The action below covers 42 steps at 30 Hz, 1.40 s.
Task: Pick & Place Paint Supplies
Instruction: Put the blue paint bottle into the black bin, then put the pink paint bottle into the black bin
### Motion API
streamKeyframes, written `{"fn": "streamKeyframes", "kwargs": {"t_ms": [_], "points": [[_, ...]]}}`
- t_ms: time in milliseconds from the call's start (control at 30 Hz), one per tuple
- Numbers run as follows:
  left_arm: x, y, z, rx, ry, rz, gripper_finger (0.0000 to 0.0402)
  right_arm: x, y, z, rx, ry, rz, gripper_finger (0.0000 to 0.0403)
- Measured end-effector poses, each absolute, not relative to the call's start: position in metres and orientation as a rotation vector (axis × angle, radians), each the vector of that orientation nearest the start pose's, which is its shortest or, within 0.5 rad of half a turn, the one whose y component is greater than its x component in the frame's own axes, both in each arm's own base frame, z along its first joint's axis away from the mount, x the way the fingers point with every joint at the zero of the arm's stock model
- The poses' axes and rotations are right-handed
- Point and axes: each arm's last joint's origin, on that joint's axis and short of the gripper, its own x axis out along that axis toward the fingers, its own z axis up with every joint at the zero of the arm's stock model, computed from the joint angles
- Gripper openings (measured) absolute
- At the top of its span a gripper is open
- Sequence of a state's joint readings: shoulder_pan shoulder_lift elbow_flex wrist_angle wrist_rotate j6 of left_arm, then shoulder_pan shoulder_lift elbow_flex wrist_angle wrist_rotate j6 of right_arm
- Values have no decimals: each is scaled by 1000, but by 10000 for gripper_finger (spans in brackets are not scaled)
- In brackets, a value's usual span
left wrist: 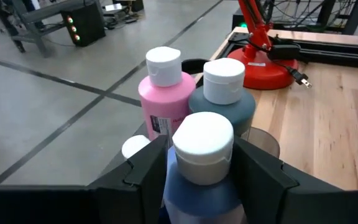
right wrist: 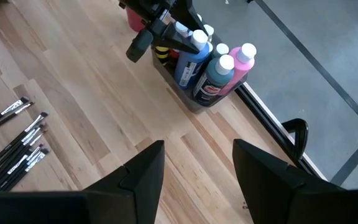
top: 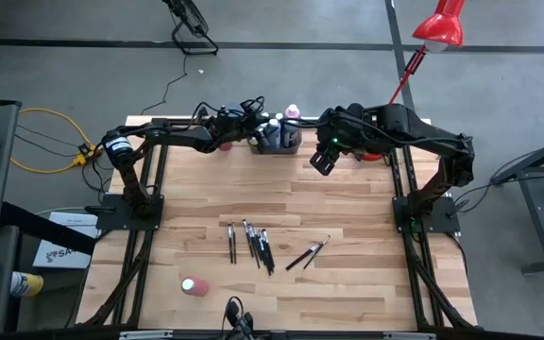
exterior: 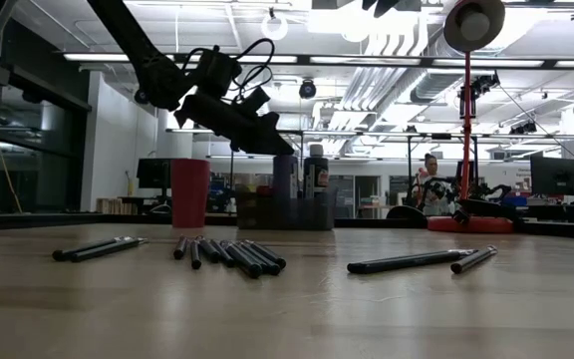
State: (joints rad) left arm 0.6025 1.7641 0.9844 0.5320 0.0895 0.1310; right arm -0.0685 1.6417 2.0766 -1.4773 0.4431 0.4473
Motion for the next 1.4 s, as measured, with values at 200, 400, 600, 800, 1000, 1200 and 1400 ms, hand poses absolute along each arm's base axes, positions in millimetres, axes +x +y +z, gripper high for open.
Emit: {"fn": "streamKeyframes", "kwargs": {"t_ms": [200, 400, 600, 800, 1000, 1200, 1400], "points": [[315, 214, 209, 45, 269, 495, 204, 281, -32, 443, 203, 906, -682, 183], [315, 213, 210, 61, 270, 472, 263, 281, -32, 443, 203, 906, -681, 183], [313, 211, 215, 84, 273, 458, 276, 281, -32, 443, 205, 907, -677, 183], [313, 211, 215, 85, 273, 441, 276, 282, -32, 443, 200, 910, -672, 183], [312, 210, 217, 83, 272, 430, 276, 281, -32, 443, 196, 912, -670, 183], [298, 207, 247, 137, 230, 443, 276, 281, -32, 443, 167, 923, -654, 183], [269, 184, 287, 192, 282, 352, 276, 281, -32, 443, 106, 944, -623, 183]]}}
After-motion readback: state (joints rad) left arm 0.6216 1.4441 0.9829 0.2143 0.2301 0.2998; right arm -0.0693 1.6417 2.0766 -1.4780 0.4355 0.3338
